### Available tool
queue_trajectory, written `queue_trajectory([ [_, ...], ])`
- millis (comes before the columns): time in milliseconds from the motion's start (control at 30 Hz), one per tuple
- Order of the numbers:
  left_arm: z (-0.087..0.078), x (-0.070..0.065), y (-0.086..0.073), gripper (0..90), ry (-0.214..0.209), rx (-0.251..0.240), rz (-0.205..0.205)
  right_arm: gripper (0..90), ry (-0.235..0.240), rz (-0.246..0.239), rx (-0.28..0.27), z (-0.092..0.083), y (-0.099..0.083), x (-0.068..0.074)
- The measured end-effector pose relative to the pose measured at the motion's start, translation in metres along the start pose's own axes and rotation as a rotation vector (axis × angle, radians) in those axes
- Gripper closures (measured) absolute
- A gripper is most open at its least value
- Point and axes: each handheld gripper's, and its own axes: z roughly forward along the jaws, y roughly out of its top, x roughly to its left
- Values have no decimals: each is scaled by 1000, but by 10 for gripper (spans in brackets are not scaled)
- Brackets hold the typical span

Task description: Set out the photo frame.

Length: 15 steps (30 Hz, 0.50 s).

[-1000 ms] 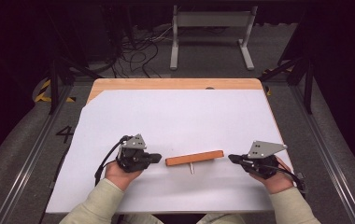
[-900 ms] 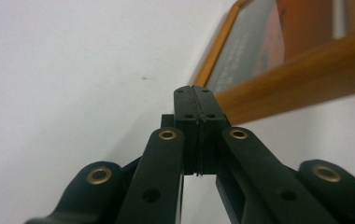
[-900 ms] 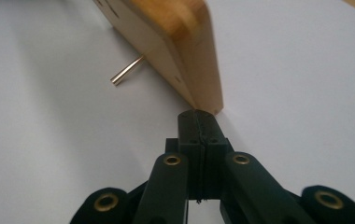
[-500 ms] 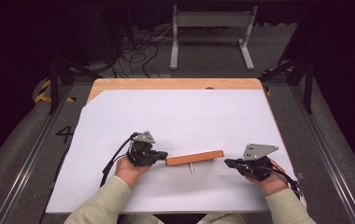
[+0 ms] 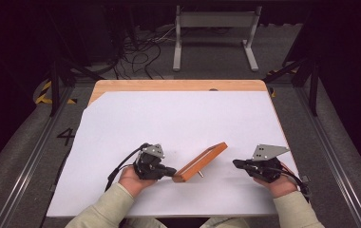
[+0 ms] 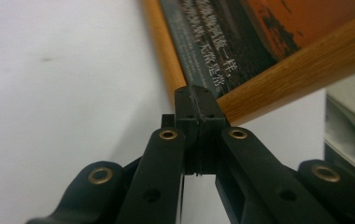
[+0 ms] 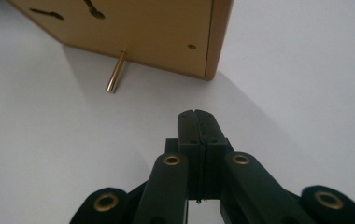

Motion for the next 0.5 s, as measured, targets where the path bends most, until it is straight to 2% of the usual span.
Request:
queue_trajectory([
  [133,11,-11,4,896,-55,18,27,898,-6,5,-10,-4,0,-2],
  [300,20,-20,9,897,-110,27,34,898,-16,17,-17,-8,0,-3],
  [500,24,-27,9,896,-122,43,47,898,-17,16,-19,-9,0,-3],
])
